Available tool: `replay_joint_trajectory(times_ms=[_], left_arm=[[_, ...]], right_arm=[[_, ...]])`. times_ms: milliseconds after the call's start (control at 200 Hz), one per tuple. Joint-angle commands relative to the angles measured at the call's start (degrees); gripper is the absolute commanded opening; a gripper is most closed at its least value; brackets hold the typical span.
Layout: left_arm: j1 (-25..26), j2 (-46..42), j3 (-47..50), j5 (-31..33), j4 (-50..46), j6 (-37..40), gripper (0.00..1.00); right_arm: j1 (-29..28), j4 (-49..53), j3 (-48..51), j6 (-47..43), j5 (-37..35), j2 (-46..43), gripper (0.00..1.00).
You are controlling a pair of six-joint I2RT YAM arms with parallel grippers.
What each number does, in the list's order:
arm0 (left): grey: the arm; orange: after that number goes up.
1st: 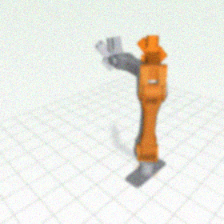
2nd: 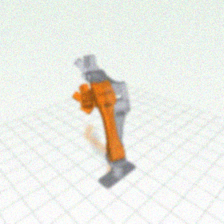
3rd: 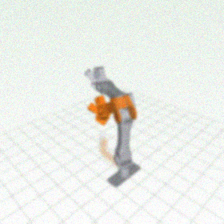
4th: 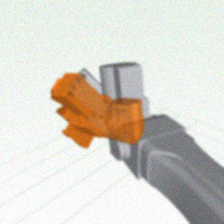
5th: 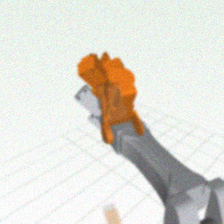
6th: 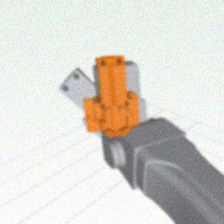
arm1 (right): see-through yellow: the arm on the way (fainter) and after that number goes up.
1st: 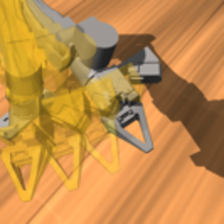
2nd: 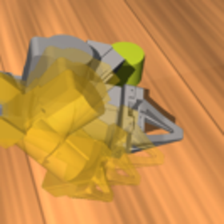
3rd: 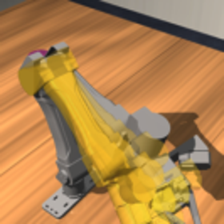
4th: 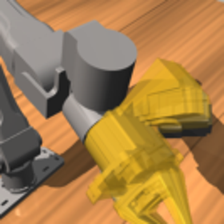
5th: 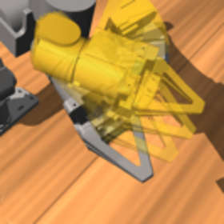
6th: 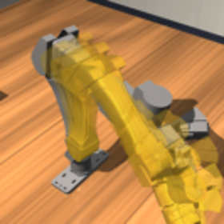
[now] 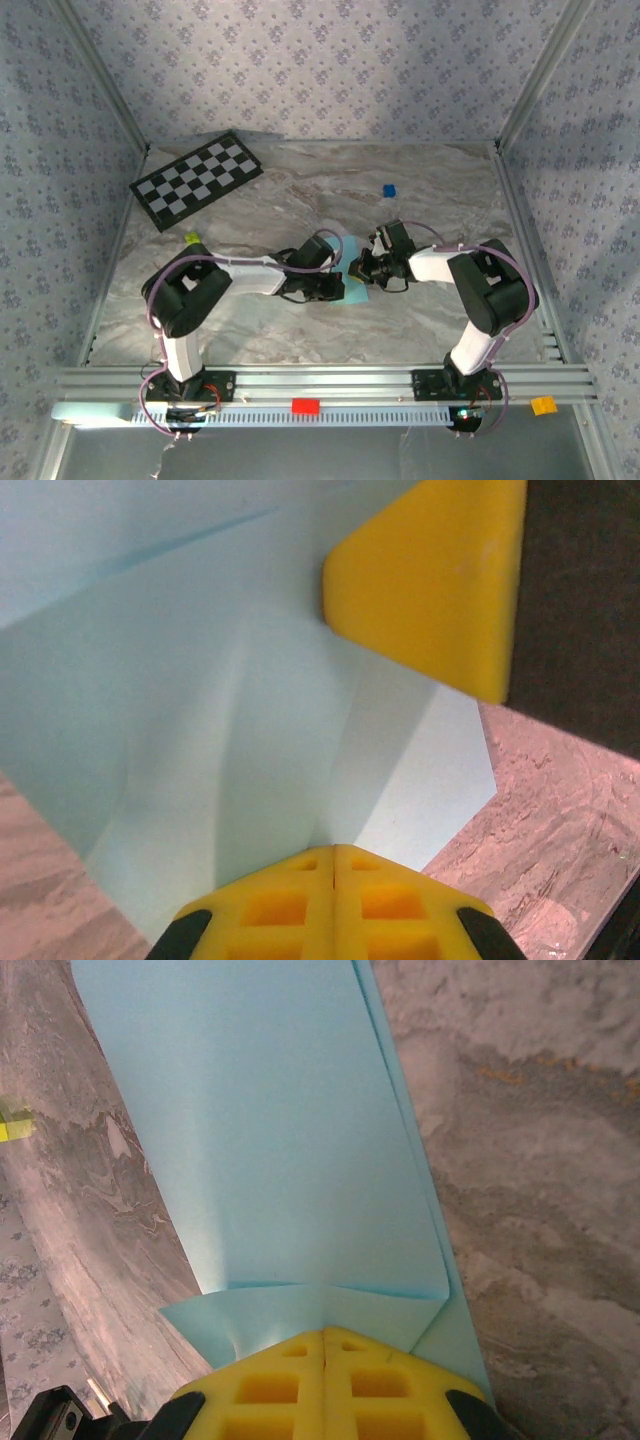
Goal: Fold a paper plane with a square sheet of paper (pick it up from the middle)
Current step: Fold the triangle a second time at the center of the table.
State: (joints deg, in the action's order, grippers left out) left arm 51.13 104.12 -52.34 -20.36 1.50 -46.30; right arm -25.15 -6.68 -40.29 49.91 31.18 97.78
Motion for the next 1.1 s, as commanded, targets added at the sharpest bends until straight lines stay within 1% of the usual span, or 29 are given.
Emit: replay_joint_trajectory(times_ms=[0,260,550,750,880,1094], left_arm=[[0.77,-1.79,2.85,-1.31,-2.53,-1.48,0.04],[0.71,-2.07,6.34,-4.08,3.09,-5.22,0.05],[0.77,-3.63,7.92,-3.28,2.51,-6.78,0.05],[0.74,-5.42,8.08,-3.95,3.35,-7.31,0.06],[0.63,-7.12,6.39,-3.97,4.92,-6.54,0.07],[-1.07,-6.67,2.17,-2.61,1.89,-4.37,0.07]], right_arm=[[1.16,5.54,2.17,-1.16,-4.64,1.8,0.02],[1.34,5.46,2.42,-1.05,-4.66,1.36,0.02],[1.33,5.45,2.32,-1.13,-4.59,1.4,0.02],[1.33,5.28,2.46,-1.04,-4.58,1.4,0.02],[1.24,5.09,2.33,-0.98,-4.38,1.5,0.02],[1.24,5.34,2.41,-1.04,-4.55,1.29,0.02]])
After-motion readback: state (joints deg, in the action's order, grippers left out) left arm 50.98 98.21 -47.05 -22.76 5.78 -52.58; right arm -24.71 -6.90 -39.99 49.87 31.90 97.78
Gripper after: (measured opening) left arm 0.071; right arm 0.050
